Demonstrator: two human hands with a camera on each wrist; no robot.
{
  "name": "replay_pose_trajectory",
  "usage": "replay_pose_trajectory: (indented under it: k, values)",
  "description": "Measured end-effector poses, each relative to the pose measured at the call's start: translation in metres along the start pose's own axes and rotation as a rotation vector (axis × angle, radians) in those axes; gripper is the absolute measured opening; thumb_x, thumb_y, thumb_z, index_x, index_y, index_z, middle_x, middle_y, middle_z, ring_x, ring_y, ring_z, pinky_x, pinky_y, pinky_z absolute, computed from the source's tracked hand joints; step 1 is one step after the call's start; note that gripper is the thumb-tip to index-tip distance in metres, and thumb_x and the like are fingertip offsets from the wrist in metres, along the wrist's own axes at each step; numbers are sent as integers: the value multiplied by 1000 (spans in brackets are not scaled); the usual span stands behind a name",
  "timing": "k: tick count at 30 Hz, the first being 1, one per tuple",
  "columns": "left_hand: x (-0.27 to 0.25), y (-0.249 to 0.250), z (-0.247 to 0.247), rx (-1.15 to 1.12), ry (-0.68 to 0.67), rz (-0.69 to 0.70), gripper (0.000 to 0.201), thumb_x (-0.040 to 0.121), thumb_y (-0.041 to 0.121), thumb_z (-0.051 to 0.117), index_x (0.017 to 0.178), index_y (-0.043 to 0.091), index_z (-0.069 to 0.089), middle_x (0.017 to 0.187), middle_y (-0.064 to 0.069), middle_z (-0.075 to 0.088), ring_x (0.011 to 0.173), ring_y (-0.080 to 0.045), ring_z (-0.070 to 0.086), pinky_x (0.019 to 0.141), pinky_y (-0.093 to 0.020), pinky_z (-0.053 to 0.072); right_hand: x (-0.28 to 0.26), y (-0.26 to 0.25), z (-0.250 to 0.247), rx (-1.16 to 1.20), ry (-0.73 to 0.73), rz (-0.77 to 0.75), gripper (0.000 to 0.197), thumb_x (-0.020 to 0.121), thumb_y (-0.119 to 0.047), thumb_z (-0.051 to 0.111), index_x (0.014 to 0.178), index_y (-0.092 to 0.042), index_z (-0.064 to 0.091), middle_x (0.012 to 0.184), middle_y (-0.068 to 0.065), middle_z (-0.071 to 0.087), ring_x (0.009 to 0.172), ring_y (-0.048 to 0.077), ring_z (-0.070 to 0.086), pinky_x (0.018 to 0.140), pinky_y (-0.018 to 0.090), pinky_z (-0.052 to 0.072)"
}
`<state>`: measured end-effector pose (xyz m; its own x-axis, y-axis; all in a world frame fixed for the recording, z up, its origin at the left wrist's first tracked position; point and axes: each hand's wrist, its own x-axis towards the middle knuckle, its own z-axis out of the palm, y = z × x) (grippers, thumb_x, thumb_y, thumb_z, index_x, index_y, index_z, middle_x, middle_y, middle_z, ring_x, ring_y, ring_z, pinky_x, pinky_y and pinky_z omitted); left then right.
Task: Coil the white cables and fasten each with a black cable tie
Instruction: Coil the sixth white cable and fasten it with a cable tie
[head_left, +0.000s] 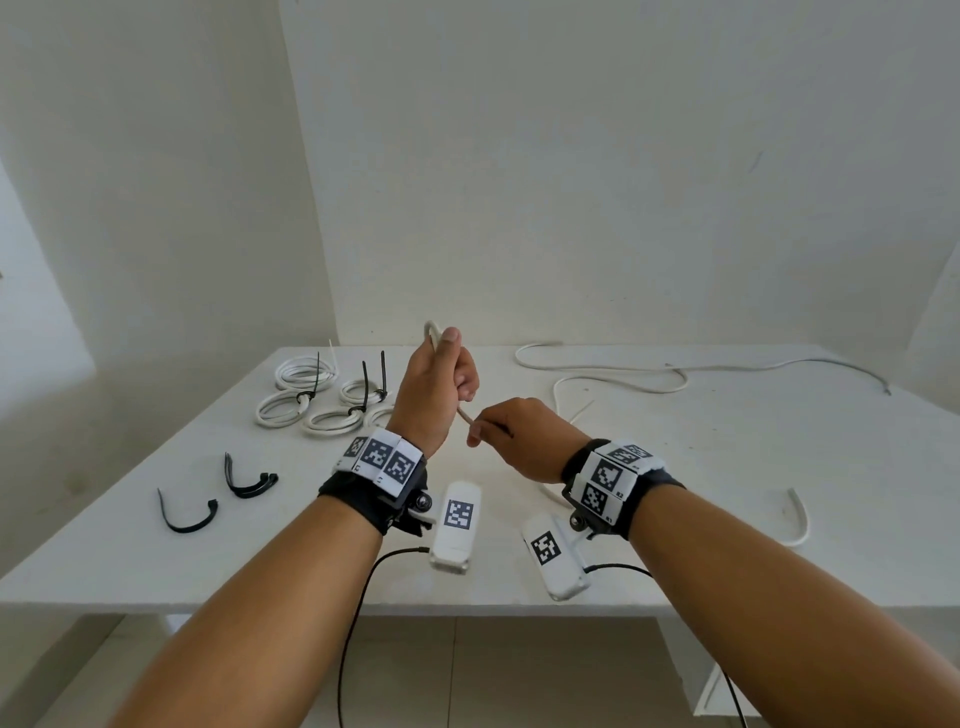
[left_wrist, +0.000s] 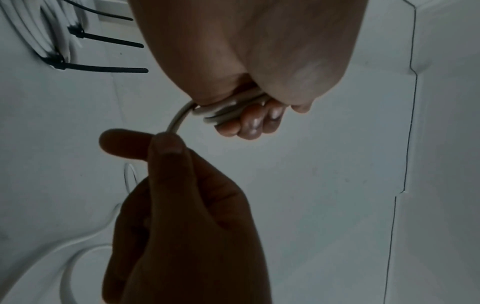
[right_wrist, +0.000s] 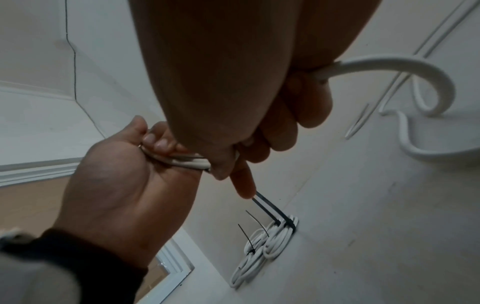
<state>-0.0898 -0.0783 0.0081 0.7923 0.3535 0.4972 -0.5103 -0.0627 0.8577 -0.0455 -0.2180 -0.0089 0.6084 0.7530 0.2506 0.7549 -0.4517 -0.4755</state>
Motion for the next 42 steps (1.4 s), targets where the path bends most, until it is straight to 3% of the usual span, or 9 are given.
replay_pose_trajectory:
  k: [6, 9, 15, 20, 24, 33, 37, 39, 42]
  values:
    - [2, -4, -9, 471, -48, 71, 31, 104, 34, 39, 84, 11, 40, 60, 4, 41, 54, -14, 40, 56, -27, 36, -3, -10, -9, -52, -89, -54, 28, 102, -34, 48, 106, -18, 71, 79, 0, 68, 65, 12, 59, 64, 26, 49]
    - [3, -11, -24, 875, -229, -46, 30, 104, 37, 38, 90, 10, 40, 69, -3, 48, 60, -17, 45, 57, -31, 36, -6, -11, -24, -84, -43, -127, 21, 99, -30, 55, 106, -20, 72, 78, -13, 64, 66, 0, 56, 60, 11, 39]
    - [-13, -10, -24, 654, -505, -369, 53, 105, 50, 18, 68, 17, 37, 51, 0, 37, 42, -14, 31, 48, -25, 30, 4, 3, -47, 32, 90, -105, 13, 81, -34, 78, 80, -25, 70, 66, -13, 61, 57, 0, 52, 57, 13, 39]
    - [-20, 1, -26, 175, -456, -419, 48, 105, 39, 36, 62, 21, 22, 51, 5, 16, 43, -10, 11, 44, -19, 13, 11, 18, -56, 210, 200, -70, 13, 84, -37, 77, 76, -27, 73, 71, 5, 68, 60, 9, 51, 63, 27, 44]
    - [-22, 13, -29, -124, -409, -420, 43, 94, 45, 41, 68, 20, 18, 43, 9, 18, 37, -7, 11, 43, -23, 8, 8, 21, -50, 326, 262, -36, 16, 92, -40, 67, 80, -33, 76, 56, -12, 54, 52, 6, 43, 55, 22, 38]
    - [-17, 32, -17, -508, -148, -305, 44, 98, 50, 35, 68, 19, 33, 43, 6, 23, 37, -10, 15, 42, -24, 18, 4, -5, 11, 416, 190, -12, 37, 104, -20, 43, 71, -30, 58, 58, -7, 48, 48, 9, 38, 48, 19, 35]
    - [-9, 26, -22, -341, 12, -199, 44, 106, 45, 28, 71, 18, 34, 49, 3, 24, 39, -12, 23, 46, -26, 25, 3, -17, 24, 280, 78, 0, 26, 102, -14, 38, 85, -25, 56, 65, -5, 53, 50, 4, 44, 47, 14, 36]
    - [-6, 22, -25, -177, 89, -133, 43, 107, 44, 27, 73, 17, 33, 49, 4, 26, 40, -13, 26, 46, -25, 27, 4, -21, 28, 210, 32, 5, 25, 101, -13, 36, 106, -9, 60, 72, 2, 57, 59, 14, 48, 56, 26, 47]
    - [-5, 18, -27, 82, 113, -29, 45, 105, 46, 28, 72, 15, 33, 50, 5, 32, 42, -11, 32, 46, -23, 30, 3, -28, 28, 87, -29, -16, 24, 101, -13, 34, 100, -3, 55, 81, 7, 60, 69, 23, 52, 75, 44, 51]
